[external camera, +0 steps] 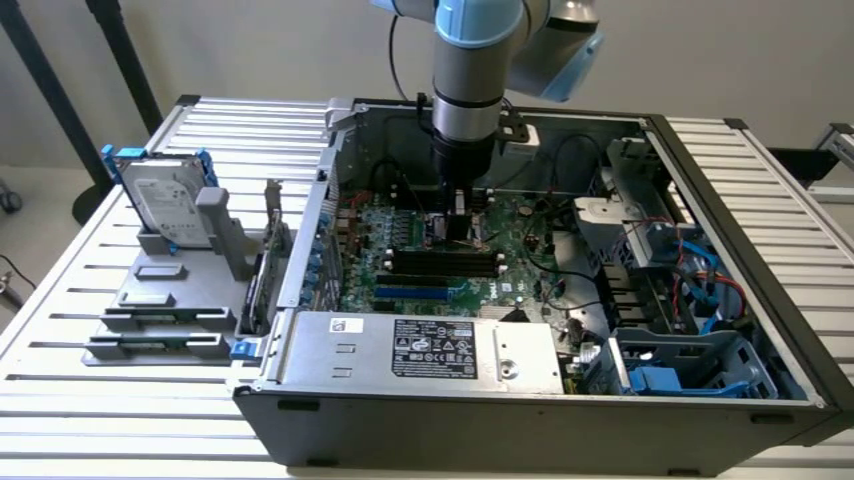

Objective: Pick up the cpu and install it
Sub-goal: 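Place the cpu into insertion slot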

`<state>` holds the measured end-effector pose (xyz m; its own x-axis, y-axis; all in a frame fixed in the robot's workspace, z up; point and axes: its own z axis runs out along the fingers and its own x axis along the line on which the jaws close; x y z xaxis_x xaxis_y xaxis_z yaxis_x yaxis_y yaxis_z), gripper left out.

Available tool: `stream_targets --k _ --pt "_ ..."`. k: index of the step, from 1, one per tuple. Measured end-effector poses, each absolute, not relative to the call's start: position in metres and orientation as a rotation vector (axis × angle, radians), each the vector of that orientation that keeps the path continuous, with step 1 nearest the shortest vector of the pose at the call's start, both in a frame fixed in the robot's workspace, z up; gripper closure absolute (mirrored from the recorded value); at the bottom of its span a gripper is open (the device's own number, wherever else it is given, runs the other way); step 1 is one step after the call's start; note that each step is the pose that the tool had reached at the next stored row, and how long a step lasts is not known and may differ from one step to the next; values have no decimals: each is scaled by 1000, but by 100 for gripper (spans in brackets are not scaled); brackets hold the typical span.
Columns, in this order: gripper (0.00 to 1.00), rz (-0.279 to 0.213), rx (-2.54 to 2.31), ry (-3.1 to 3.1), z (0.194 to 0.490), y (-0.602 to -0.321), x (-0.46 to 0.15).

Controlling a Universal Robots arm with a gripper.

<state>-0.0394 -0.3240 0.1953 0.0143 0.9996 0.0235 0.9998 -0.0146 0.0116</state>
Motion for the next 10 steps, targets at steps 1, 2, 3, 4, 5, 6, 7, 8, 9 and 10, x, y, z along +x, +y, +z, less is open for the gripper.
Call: stream_targets --k 1,2,3,4,5,6,7,8,9,10 --pt "37 -39 -2231 -2199 195 -324 -39" --pt "37 -39 -2231 -2199 195 -324 -39" --pt "37 -39 -2231 -2199 196 -324 -39" --pt "37 -39 -2231 -2199 196 -324 -39" --pt "37 -39 -2231 -2199 197 -324 -39" --pt "37 -39 -2231 -2199 197 -324 -39" --pt "37 -39 -2231 -2199 198 -324 -39" --pt "37 -39 -2231 -2199 199 -324 -39" --pt "37 -39 -2232 -2199 201 -324 -39" --pt "37 -39 -2232 -2199 202 -324 -39"
